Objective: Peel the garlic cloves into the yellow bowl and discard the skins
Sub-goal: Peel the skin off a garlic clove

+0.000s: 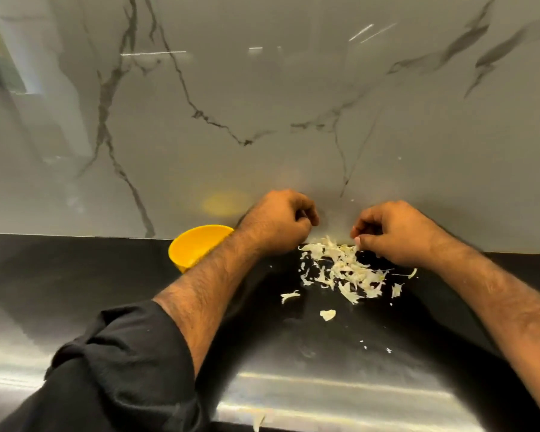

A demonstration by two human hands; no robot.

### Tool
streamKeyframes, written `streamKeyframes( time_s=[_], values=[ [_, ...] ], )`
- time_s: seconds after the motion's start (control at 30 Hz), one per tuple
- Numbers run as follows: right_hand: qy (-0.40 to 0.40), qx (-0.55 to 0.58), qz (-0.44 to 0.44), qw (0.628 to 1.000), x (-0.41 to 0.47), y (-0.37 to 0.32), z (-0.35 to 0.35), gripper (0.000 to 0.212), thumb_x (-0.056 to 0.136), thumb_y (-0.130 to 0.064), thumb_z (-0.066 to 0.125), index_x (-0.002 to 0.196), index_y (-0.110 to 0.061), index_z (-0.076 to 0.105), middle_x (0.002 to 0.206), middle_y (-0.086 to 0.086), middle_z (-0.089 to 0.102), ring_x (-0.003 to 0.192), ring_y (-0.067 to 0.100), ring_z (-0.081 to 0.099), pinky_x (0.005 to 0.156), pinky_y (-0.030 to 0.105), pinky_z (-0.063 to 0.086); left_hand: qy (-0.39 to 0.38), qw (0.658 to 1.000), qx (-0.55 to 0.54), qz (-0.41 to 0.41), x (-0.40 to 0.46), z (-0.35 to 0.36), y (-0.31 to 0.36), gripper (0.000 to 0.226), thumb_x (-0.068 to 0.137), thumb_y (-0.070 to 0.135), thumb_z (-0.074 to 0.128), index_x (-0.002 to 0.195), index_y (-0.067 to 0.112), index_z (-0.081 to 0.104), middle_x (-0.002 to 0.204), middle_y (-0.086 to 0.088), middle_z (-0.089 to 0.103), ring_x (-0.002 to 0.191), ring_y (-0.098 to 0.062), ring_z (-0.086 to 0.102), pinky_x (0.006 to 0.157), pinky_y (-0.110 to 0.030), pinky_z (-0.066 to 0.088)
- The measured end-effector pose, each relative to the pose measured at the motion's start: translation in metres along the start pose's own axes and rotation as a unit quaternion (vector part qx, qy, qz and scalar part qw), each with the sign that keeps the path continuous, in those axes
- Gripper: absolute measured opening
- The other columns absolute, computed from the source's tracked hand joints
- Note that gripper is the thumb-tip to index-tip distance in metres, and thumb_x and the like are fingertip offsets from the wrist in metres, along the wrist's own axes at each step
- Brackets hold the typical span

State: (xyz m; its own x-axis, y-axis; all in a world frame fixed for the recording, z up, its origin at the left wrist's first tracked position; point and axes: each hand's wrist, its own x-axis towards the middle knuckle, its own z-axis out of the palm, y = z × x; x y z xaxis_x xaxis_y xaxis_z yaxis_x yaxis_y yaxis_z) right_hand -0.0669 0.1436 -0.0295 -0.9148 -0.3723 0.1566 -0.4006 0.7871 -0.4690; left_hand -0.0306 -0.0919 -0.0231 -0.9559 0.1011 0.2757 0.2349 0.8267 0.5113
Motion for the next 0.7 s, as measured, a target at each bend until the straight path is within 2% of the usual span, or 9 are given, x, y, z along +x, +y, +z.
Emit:
streamKeyframes(
  time_s=[0.13,0.23,0.33,0.47,0.57,0.63,0.7],
  values=[
    [-0.085,-0.042,-0.005,0.995,-0.003,0.008,-0.014,0.008,0.088,-0.029,0.084,0.086,-0.033,0.078,0.081,-0.016,0.077,0.078,0.002,0.073,0.075,0.027,0.061,-0.006,0.999,0.043,0.019,0.005,0.018,-0.002,0.026,0.097,0.016,0.061,0.106,0.034,0.077,0.091,0.019,0.071,0.075,0.002,0.063,0.076,-0.026,0.055],
    [-0.145,-0.041,-0.019,0.988,-0.008,0.006,-0.021,0.009,0.085,-0.039,0.086,0.085,-0.033,0.08,0.081,-0.017,0.078,0.078,0.001,0.074,0.081,0.031,0.062,0.0,1.0,0.004,0.027,0.002,0.018,-0.008,0.025,0.099,0.016,0.062,0.104,0.036,0.077,0.093,0.019,0.072,0.079,0.0,0.068,0.079,-0.03,0.061],
    [-0.159,-0.048,-0.035,0.985,-0.01,0.001,-0.014,0.021,0.083,-0.053,0.083,0.087,-0.033,0.079,0.081,-0.019,0.076,0.077,-0.001,0.073,0.08,0.031,0.062,0.001,0.998,-0.048,0.046,-0.003,0.018,-0.008,0.025,0.098,0.013,0.065,0.101,0.033,0.079,0.091,0.016,0.075,0.076,0.0,0.069,0.077,-0.031,0.063],
    [-0.16,-0.048,-0.059,0.984,-0.007,0.0,0.001,0.012,0.09,-0.043,0.081,0.093,-0.032,0.076,0.084,-0.017,0.076,0.078,-0.001,0.071,0.084,0.033,0.062,0.001,0.994,-0.089,0.057,-0.004,0.021,-0.007,0.024,0.096,0.011,0.069,0.097,0.031,0.081,0.081,0.017,0.074,0.065,0.0,0.068,0.071,-0.033,0.064],
    [-0.139,0.016,-0.069,0.988,-0.009,0.001,-0.005,0.005,0.098,-0.038,0.072,0.097,-0.033,0.074,0.089,-0.019,0.076,0.084,-0.002,0.072,0.088,0.032,0.06,-0.005,0.994,-0.091,0.054,-0.004,0.026,-0.009,0.024,0.095,0.01,0.07,0.095,0.032,0.081,0.071,0.021,0.07,0.059,0.001,0.066,0.066,-0.028,0.057],
    [-0.136,0.051,-0.067,0.987,-0.01,0.002,-0.009,0.004,0.099,-0.033,0.071,0.097,-0.032,0.074,0.089,-0.018,0.077,0.085,-0.001,0.073,0.089,0.031,0.059,-0.006,0.994,-0.092,0.051,-0.005,0.027,-0.009,0.024,0.095,0.01,0.071,0.096,0.031,0.081,0.074,0.018,0.071,0.059,0.003,0.065,0.066,-0.026,0.055],
    [-0.148,0.027,-0.061,0.987,-0.011,0.003,-0.009,0.006,0.098,-0.027,0.073,0.099,-0.033,0.074,0.09,-0.019,0.077,0.085,-0.003,0.072,0.089,0.028,0.057,-0.007,0.994,-0.098,0.049,-0.006,0.026,-0.009,0.021,0.097,0.011,0.071,0.099,0.029,0.081,0.082,0.016,0.073,0.061,0.006,0.065,0.068,-0.023,0.055]
  ],
)
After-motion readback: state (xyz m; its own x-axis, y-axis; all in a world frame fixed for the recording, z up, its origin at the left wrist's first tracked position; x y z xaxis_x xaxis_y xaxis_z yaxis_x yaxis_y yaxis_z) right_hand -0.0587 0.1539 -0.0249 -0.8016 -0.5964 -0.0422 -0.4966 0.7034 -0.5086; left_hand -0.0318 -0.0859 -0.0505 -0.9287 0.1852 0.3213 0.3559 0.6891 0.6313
